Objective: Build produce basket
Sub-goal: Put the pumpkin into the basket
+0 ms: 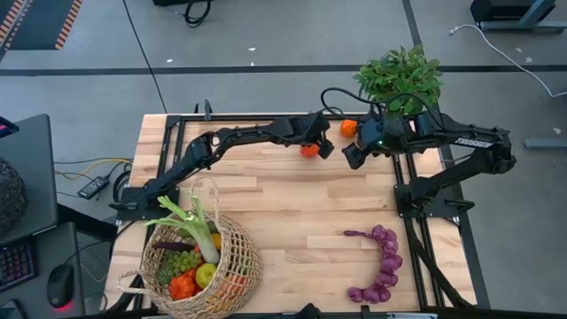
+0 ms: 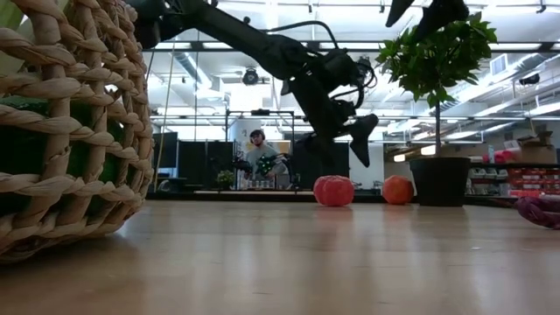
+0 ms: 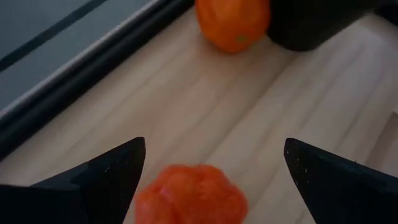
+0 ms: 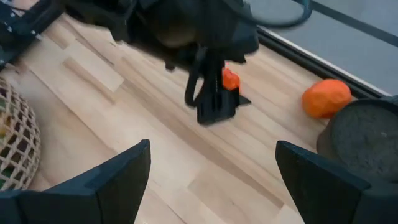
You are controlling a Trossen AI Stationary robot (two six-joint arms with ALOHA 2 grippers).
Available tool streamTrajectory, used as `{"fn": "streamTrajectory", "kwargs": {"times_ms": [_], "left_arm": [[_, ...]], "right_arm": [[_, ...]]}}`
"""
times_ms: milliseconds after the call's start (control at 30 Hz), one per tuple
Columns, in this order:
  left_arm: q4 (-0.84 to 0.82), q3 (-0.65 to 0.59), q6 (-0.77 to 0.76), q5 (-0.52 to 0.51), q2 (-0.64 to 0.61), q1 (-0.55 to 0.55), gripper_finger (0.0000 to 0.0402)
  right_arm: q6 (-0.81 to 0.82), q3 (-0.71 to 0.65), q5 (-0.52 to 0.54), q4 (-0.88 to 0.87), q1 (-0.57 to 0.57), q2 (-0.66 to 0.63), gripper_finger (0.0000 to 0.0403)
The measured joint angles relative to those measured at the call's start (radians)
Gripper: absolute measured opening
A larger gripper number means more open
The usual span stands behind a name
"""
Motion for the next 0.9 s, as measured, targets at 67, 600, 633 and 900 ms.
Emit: {"fn": "streamTrajectory", "kwargs": {"times_ms": [67, 600, 633, 900], "left_arm": [[-0.033, 0.029, 0.011, -0.008, 0.006, 0.0, 0.0389], [-0.279, 0.052, 0.064, 0.041, 0.009, 0.003, 0.0389], [-0.291, 0.052, 0.056, 0.042, 0.009, 0.002, 0.0389], [-0.319, 0.051, 0.076, 0.092, 0.071, -0.029, 0.0389]], "right_arm": [[-0.001, 0.0, 0.0, -0.013, 0.001, 0.0, 0.0348], [-0.049, 0.0, 0.008, -0.015, -0.016, 0.0, 0.0348], [-0.05, 0.0, 0.008, -0.014, -0.016, 0.0, 0.0348], [-0.044, 0.0, -0.022, -0.008, -0.015, 0.0, 0.0348]]}}
